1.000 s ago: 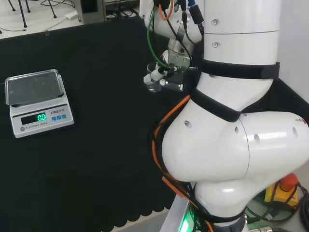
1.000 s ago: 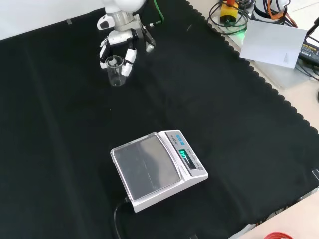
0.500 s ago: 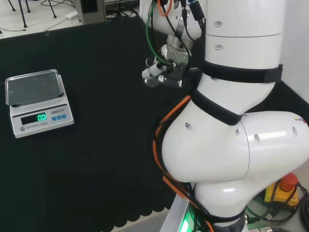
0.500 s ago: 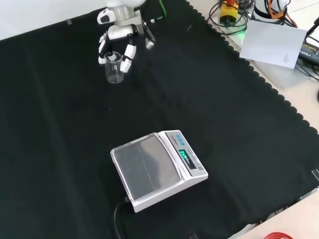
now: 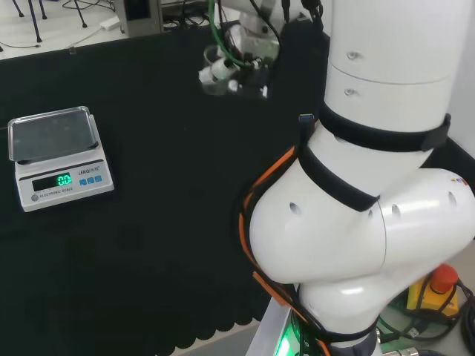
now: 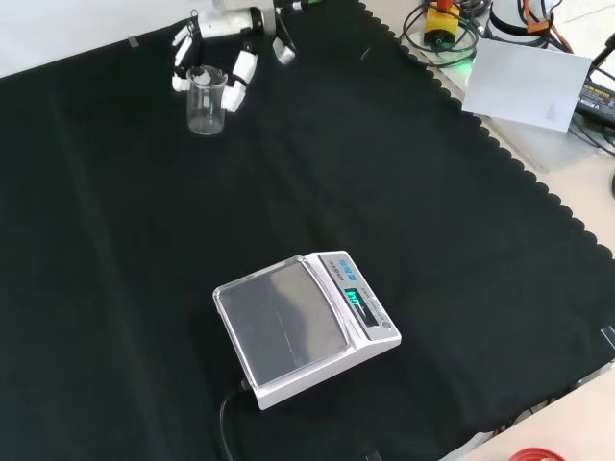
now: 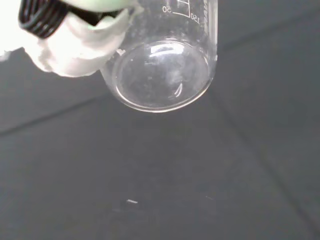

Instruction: Pick up the beaker.

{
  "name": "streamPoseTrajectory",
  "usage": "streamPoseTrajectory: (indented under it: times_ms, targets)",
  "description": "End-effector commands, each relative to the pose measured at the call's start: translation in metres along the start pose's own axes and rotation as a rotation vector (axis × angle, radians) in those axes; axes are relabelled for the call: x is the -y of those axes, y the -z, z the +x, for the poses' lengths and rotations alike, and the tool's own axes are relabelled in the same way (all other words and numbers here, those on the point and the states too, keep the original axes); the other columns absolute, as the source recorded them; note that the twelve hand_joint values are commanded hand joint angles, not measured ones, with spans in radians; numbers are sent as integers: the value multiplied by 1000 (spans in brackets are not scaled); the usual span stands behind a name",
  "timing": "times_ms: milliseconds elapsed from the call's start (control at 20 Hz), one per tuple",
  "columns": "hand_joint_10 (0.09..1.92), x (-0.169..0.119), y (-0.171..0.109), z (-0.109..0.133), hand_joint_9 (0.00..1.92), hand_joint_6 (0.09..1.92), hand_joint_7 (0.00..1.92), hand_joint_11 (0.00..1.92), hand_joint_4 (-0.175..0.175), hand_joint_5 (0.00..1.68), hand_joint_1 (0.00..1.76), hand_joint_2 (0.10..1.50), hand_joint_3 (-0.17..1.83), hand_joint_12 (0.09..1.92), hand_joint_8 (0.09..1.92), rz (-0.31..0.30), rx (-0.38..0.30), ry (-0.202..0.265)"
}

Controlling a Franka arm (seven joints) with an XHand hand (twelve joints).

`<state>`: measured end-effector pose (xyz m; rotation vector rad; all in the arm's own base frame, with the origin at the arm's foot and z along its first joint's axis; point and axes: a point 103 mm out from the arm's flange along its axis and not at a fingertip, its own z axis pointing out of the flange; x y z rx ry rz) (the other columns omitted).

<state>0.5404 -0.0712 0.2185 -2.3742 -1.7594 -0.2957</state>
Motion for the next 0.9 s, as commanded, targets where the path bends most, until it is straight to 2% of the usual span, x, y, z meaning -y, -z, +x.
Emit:
streamPoseTrajectory:
  times_ms: [50,300,450,650,900]
  targets:
    - [653,28,5,125,1243,461,1256,568,175,1331,1128,767,390,1355,807,41,32,194]
    - [653,49,-26,211,1244,461,1261,570,175,1331,1128,766,393,1355,807,102,57,331]
    - [653,59,-44,250,1244,461,1262,570,175,1331,1128,765,395,1355,806,137,73,396]
    - [653,65,-70,288,1244,462,1264,568,175,1331,1128,764,397,1354,805,187,66,435]
    - [653,62,-102,315,1243,463,1264,565,175,1331,1128,763,400,1353,804,234,69,460]
